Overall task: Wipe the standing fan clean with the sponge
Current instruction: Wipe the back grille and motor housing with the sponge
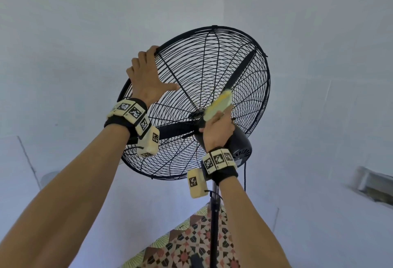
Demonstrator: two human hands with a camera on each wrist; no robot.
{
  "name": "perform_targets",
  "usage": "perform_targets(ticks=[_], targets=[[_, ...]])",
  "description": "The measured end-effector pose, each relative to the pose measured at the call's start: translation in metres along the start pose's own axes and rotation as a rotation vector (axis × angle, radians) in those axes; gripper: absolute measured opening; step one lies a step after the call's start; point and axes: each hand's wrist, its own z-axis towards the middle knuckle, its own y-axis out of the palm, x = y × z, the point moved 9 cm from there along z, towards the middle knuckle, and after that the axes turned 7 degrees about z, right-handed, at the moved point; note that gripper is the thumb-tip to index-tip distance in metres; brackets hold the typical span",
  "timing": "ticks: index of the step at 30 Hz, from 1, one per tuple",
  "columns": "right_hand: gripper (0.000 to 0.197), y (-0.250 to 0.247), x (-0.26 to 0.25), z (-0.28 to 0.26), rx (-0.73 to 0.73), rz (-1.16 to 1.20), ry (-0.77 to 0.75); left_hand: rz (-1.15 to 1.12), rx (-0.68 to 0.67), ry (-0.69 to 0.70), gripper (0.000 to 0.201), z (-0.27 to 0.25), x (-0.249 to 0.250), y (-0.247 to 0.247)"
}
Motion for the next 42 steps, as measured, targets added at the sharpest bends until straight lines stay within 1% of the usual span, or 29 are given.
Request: perform_targets(ticks=[2, 3, 4, 5, 7, 8, 10, 11, 12, 14, 15, 16, 17, 20, 22, 24, 26, 28, 29, 31, 33, 37, 38, 40, 42], targets=[[0.056, 0.013, 0.004, -0.005, -0.154, -0.085, 0.019, 0.003, 0.005, -0.014, 0.121, 0.0, -0.006, -0.001], [0.057, 0.016, 0.006, -0.006, -0.209, -0.12, 0.03, 0.007, 0.005, -0.019, 0.122, 0.0, -0.009, -0.001], [0.054, 0.014, 0.007, -0.004, -0.222, -0.121, 0.036, 0.012, 0.003, -0.021, 0.122, -0.001, -0.01, -0.001], [0.049, 0.008, 0.005, 0.0, -0.195, -0.076, 0.035, 0.013, 0.003, -0.02, 0.122, -0.001, -0.011, -0.002], [0.045, -0.009, -0.002, 0.011, -0.07, 0.055, 0.024, 0.018, 0.001, -0.009, 0.122, 0.0, -0.007, -0.003], [0.046, -0.017, -0.006, 0.015, -0.009, 0.097, 0.011, 0.019, 0.0, -0.005, 0.122, 0.0, -0.004, -0.003], [0.049, -0.019, -0.01, 0.013, 0.032, 0.104, -0.012, 0.02, 0.008, -0.004, 0.122, 0.0, 0.0, -0.002], [0.05, -0.016, -0.009, 0.009, 0.01, 0.079, -0.019, 0.023, 0.008, -0.005, 0.122, -0.001, 0.001, -0.002], [0.05, -0.01, -0.008, 0.004, -0.046, 0.033, -0.025, 0.028, 0.009, -0.006, 0.121, -0.001, 0.001, -0.001], [0.048, 0.003, -0.001, -0.011, -0.211, -0.093, -0.012, 0.033, 0.008, -0.017, 0.12, -0.001, -0.004, -0.001], [0.046, 0.005, 0.001, -0.016, -0.262, -0.13, 0.005, 0.032, 0.007, -0.021, 0.12, -0.001, -0.006, -0.001], [0.043, 0.002, 0.002, -0.018, -0.274, -0.136, 0.023, 0.028, 0.008, -0.023, 0.12, -0.001, -0.008, -0.001], [0.041, -0.002, -0.002, -0.016, -0.252, -0.117, 0.02, 0.025, 0.01, -0.022, 0.121, -0.001, -0.009, -0.002], [0.037, -0.015, -0.007, 0.004, -0.086, 0.016, 0.019, 0.028, 0.009, -0.005, 0.123, -0.002, -0.006, -0.003], [0.034, -0.015, -0.008, 0.008, -0.041, 0.029, 0.03, 0.032, 0.011, 0.004, 0.124, -0.002, -0.003, -0.002], [0.033, -0.005, -0.005, 0.004, -0.095, -0.061, 0.033, 0.038, 0.008, 0.005, 0.124, -0.003, -0.002, -0.001], [0.034, 0.009, 0.001, -0.004, -0.207, -0.157, 0.017, 0.035, 0.009, -0.003, 0.122, -0.002, -0.006, -0.001], [0.034, 0.009, 0.004, -0.01, -0.248, -0.189, 0.003, 0.027, 0.006, -0.003, 0.122, -0.001, -0.009, -0.002], [0.034, 0.005, 0.002, -0.01, -0.229, -0.176, -0.022, 0.027, 0.008, 0.001, 0.122, -0.002, -0.01, -0.002], [0.036, -0.01, -0.009, -0.01, -0.116, -0.088, -0.073, 0.036, 0.012, 0.021, 0.123, -0.003, -0.007, -0.003], [0.031, -0.021, -0.028, -0.012, -0.02, -0.01, -0.153, 0.048, 0.017, 0.037, 0.123, -0.005, -0.003, -0.003], [0.022, -0.029, -0.094, -0.029, 0.08, 0.076, -0.388, 0.049, 0.021, 0.038, 0.123, -0.007, -0.005, -0.004], [0.025, -0.028, -0.109, -0.032, 0.089, 0.143, -0.416, 0.046, 0.026, 0.04, 0.123, -0.009, -0.008, -0.005], [0.031, -0.019, -0.136, -0.038, 0.044, 0.277, -0.45, 0.023, 0.042, 0.035, 0.121, -0.014, -0.015, -0.006], [0.035, 0.0, -0.166, -0.04, -0.032, 0.292, -0.526, -0.005, 0.055, 0.007, 0.12, -0.021, -0.022, -0.004]])
